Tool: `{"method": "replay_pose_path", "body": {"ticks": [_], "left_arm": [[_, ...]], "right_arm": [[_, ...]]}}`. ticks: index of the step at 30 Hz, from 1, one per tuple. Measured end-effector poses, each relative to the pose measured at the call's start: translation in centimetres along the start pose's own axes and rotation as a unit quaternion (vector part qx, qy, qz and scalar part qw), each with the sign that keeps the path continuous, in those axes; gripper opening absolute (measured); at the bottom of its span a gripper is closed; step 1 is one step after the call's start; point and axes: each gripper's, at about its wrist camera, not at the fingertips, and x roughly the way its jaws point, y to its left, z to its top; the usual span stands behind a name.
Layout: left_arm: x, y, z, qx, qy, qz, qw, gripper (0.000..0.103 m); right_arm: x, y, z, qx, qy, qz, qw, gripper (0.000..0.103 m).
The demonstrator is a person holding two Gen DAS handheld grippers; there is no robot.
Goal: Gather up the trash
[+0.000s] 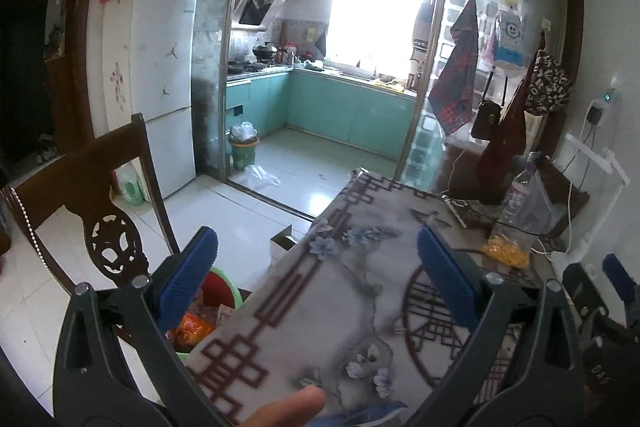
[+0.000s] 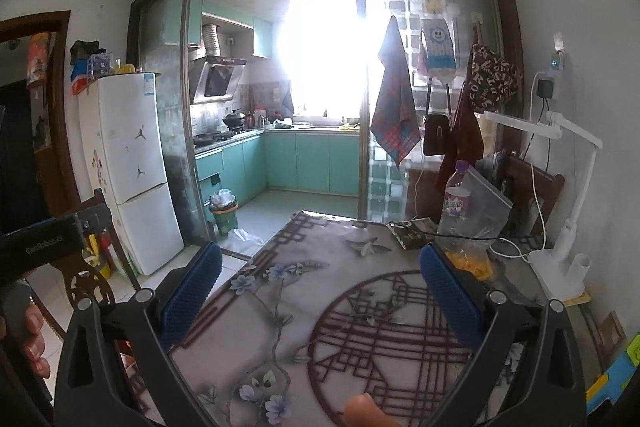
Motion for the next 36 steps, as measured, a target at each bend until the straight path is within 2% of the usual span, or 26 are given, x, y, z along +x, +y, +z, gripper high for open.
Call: {"method": "replay_pose_path", "body": {"ticks": [36], "left_arm": [[1.6,-1.5,-0.7,0.037,0.021,-0.001,0.9991,0.098]], "right_arm": [[1.2,-0.3,-0.5,0.016,0.027,0.009,0.999,0.096]]}}
